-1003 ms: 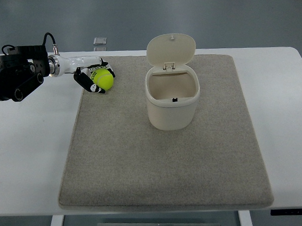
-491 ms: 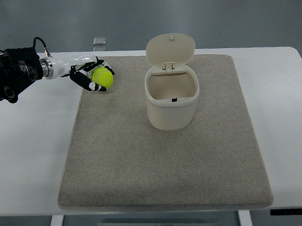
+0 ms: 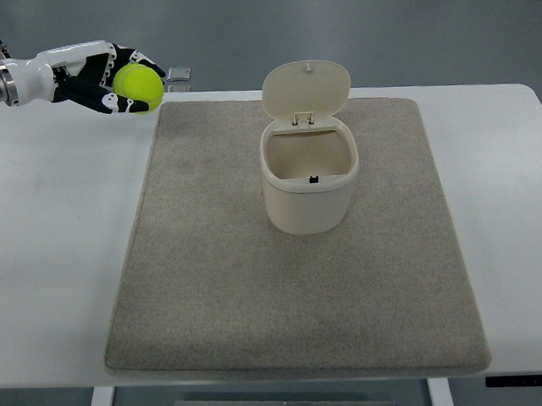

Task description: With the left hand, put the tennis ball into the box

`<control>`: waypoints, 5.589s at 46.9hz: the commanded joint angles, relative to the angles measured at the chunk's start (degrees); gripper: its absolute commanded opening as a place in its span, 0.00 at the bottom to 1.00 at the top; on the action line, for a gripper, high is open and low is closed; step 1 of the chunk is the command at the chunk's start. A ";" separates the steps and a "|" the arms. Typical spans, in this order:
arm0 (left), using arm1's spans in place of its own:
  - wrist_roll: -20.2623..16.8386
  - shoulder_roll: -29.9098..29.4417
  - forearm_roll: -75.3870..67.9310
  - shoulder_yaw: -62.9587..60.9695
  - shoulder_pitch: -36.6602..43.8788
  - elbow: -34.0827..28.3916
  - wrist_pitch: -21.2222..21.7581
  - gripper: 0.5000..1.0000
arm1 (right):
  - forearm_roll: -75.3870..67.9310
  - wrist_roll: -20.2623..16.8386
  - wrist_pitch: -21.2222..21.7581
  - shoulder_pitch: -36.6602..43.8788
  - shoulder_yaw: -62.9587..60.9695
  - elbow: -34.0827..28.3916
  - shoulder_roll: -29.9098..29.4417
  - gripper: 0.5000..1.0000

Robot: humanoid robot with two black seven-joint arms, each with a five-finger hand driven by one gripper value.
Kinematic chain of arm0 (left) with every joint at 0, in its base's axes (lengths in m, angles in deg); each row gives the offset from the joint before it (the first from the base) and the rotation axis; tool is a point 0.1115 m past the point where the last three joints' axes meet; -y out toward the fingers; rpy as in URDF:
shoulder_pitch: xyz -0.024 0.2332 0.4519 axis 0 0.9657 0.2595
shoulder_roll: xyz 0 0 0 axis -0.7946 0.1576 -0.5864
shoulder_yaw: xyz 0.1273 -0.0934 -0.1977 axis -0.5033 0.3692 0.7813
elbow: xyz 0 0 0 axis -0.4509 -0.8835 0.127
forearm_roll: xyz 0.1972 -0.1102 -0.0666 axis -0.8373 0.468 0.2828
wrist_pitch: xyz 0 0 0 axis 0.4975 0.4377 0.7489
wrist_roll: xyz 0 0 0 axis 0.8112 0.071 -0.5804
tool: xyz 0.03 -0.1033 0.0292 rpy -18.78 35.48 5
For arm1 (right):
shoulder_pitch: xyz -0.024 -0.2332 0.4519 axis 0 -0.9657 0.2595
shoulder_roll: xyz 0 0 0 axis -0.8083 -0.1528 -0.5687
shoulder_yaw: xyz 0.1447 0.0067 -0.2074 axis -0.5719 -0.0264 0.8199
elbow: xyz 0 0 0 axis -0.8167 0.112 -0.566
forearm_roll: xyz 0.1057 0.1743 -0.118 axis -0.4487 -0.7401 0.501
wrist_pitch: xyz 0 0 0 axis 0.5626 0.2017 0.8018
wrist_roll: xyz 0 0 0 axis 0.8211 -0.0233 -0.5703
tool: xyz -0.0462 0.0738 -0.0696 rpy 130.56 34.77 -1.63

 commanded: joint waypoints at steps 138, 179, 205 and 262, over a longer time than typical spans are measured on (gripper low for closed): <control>1.08 12.51 13.92 5.04 6.44 23.74 17.45 0.14 | 0.00 0.00 0.08 0.00 0.00 0.00 0.00 0.81; 0.99 16.11 14.00 5.04 6.62 21.45 21.32 0.75 | 0.00 0.00 -0.01 0.00 0.00 0.00 0.00 0.80; 0.99 15.94 13.39 5.04 6.36 26.28 22.46 0.10 | 0.00 0.00 -0.01 0.00 0.00 0.00 0.00 0.80; 0.29 9.95 27.27 29.65 19.89 24.80 25.10 0.26 | 0.00 0.00 -0.01 0.00 0.00 0.00 0.00 0.80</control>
